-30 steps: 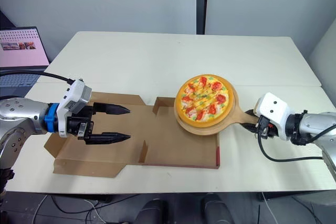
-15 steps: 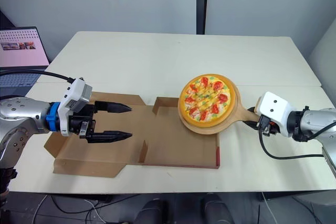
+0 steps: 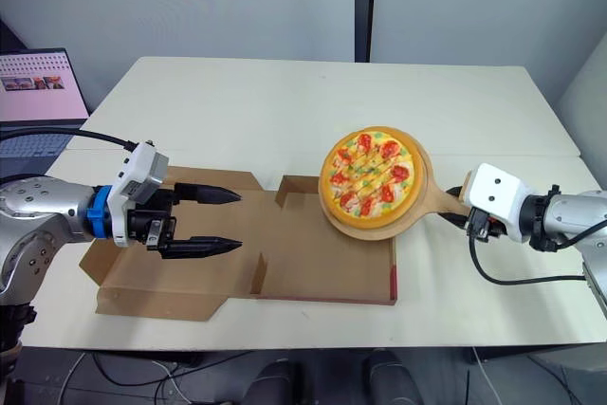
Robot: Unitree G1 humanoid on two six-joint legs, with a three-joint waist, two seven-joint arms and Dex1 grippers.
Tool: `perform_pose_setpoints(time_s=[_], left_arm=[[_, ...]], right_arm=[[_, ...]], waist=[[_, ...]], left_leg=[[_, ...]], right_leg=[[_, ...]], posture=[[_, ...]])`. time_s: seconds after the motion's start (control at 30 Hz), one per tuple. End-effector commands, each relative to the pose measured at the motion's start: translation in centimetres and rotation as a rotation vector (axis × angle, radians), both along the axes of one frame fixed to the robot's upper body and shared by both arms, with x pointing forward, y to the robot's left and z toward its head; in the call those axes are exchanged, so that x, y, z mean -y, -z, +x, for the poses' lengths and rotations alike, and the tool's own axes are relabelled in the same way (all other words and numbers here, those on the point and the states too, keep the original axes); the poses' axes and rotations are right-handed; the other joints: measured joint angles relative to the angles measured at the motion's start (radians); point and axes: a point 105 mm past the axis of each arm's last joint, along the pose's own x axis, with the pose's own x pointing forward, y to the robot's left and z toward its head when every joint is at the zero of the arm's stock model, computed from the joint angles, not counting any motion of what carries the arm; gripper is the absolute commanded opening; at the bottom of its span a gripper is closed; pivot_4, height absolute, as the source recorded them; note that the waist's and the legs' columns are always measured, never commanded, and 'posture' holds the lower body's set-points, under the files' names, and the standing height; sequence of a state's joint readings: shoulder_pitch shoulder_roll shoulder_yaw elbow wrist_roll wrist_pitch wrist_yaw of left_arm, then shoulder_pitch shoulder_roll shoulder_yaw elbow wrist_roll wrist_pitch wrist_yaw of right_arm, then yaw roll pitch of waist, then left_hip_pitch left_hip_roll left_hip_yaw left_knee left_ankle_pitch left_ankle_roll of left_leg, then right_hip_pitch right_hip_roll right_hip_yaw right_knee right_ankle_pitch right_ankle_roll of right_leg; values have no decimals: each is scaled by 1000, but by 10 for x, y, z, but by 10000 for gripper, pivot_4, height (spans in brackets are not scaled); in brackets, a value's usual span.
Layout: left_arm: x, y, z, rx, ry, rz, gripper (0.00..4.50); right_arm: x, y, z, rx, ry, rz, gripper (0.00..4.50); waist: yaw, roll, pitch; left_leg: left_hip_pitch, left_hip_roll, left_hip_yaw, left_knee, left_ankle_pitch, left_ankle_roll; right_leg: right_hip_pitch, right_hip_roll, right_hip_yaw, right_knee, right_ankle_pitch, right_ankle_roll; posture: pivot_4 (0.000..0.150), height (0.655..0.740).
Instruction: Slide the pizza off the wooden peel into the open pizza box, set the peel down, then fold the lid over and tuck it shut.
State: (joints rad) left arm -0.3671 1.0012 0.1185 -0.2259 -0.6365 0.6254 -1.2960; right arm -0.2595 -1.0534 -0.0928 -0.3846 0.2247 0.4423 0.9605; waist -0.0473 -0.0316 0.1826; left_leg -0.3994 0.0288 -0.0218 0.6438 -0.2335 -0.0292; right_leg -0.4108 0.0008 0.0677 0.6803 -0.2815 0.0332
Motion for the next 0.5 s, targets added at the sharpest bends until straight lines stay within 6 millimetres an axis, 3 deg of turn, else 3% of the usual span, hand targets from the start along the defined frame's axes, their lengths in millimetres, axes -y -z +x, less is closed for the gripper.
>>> perform_pose_setpoints(time_s=[0.03,0.33,0.5], left_arm=[[4,-7,0,43,14,-2,45000],[5,-5,-1,44,14,-3,45000],[5,-4,-1,44,12,-5,45000]], right_arm=[[-5,-27,1,120,-28,0,16139],[7,-31,9,157,31,-51,16139],[27,-59,18,246,136,7,16138]], waist=[[0,0,0],[1,0,0],[0,0,0]], left_leg=[[0,0,0,0,0,0],[0,0,0,0,0,0],[0,0,0,0,0,0]], right_leg=[[0,0,0,0,0,0],[0,0,0,0,0,0],[0,0,0,0,0,-1]], posture=[[1500,7306],[1500,7306],[1500,7306]])
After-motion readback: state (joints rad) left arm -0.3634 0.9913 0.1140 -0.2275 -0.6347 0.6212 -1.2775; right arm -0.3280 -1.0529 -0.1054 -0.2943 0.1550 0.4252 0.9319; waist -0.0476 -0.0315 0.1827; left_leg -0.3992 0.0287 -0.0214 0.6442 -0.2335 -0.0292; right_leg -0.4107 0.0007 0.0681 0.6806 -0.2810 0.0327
